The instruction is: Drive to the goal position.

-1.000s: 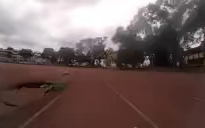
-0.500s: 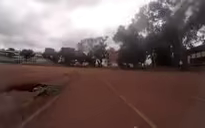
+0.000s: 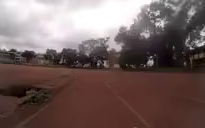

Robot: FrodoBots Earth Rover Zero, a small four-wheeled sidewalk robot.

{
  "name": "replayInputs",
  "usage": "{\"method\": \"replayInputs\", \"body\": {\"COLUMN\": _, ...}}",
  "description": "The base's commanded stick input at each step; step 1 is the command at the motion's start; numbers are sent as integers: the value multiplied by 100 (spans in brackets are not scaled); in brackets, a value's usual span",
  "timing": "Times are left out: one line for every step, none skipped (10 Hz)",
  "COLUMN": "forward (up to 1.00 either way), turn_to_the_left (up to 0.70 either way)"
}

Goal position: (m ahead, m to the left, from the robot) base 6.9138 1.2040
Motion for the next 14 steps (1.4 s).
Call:
{"method": "replayInputs", "body": {"forward": 100, "turn_to_the_left": 15}}
{"method": "replayInputs", "body": {"forward": 100, "turn_to_the_left": 3}}
{"method": "replayInputs", "body": {"forward": 100, "turn_to_the_left": 0}}
{"method": "replayInputs", "body": {"forward": 100, "turn_to_the_left": 0}}
{"method": "replayInputs", "body": {"forward": 100, "turn_to_the_left": 0}}
{"method": "replayInputs", "body": {"forward": 100, "turn_to_the_left": 0}}
{"method": "replayInputs", "body": {"forward": 100, "turn_to_the_left": 0}}
{"method": "replayInputs", "body": {"forward": 100, "turn_to_the_left": 0}}
{"method": "replayInputs", "body": {"forward": 100, "turn_to_the_left": 0}}
{"method": "replayInputs", "body": {"forward": 100, "turn_to_the_left": 0}}
{"method": "replayInputs", "body": {"forward": 100, "turn_to_the_left": 0}}
{"method": "replayInputs", "body": {"forward": 100, "turn_to_the_left": 0}}
{"method": "replayInputs", "body": {"forward": 100, "turn_to_the_left": 0}}
{"method": "replayInputs", "body": {"forward": 100, "turn_to_the_left": 0}}
